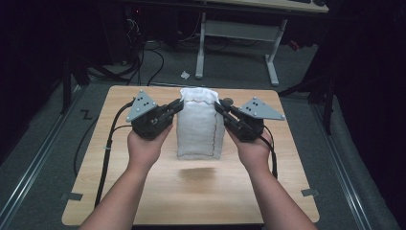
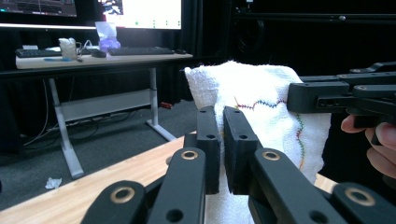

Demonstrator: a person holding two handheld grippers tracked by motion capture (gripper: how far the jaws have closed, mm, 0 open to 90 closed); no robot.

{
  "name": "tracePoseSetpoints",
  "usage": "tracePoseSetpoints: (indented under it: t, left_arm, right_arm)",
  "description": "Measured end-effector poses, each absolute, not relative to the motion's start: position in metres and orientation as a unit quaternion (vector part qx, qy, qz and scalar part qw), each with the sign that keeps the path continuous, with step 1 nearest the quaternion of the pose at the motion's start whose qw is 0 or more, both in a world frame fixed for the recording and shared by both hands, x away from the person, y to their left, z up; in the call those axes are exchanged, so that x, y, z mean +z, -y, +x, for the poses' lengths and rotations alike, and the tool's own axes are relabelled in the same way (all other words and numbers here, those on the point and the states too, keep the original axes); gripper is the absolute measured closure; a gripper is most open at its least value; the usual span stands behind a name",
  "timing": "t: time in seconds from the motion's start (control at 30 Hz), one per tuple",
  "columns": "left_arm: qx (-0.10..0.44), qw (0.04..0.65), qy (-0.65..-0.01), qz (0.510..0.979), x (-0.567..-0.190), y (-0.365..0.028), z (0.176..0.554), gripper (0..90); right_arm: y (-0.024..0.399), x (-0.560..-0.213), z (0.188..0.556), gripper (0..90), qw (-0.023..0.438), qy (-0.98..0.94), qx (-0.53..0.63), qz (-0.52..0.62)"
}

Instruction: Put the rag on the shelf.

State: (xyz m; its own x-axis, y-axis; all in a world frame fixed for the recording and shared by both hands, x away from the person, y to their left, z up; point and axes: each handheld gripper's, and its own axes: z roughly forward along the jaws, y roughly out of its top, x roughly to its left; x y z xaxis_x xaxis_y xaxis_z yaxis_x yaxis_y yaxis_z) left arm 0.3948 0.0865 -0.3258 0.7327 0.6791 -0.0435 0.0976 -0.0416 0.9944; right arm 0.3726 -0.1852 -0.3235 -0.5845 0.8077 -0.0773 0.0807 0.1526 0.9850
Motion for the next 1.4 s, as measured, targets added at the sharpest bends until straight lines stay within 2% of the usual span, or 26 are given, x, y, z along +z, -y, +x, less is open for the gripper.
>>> tracePoseSetpoints:
  t: [0.4,0.63,0.97,1.23,1.4]
  left_arm:
    - [0.232,0.632,-0.292,0.68,-0.31,-0.077,0.432,85.9]
    - [0.229,0.627,-0.294,0.684,-0.311,-0.067,0.451,85.9]
    - [0.227,0.623,-0.308,0.682,-0.314,-0.065,0.487,85.8]
    - [0.232,0.616,-0.319,0.682,-0.318,-0.066,0.508,85.6]
    - [0.233,0.601,-0.328,0.691,-0.329,-0.065,0.521,85.5]
  right_arm:
    - [0.193,-0.309,0.412,83.2,0.318,-0.675,0.57,0.343]
    - [0.2,-0.309,0.427,83.2,0.321,-0.673,0.566,0.351]
    - [0.205,-0.316,0.465,83.2,0.299,-0.667,0.573,0.369]
    - [0.198,-0.309,0.482,83.1,0.309,-0.679,0.556,0.366]
    - [0.196,-0.318,0.499,83.1,0.309,-0.692,0.536,0.371]
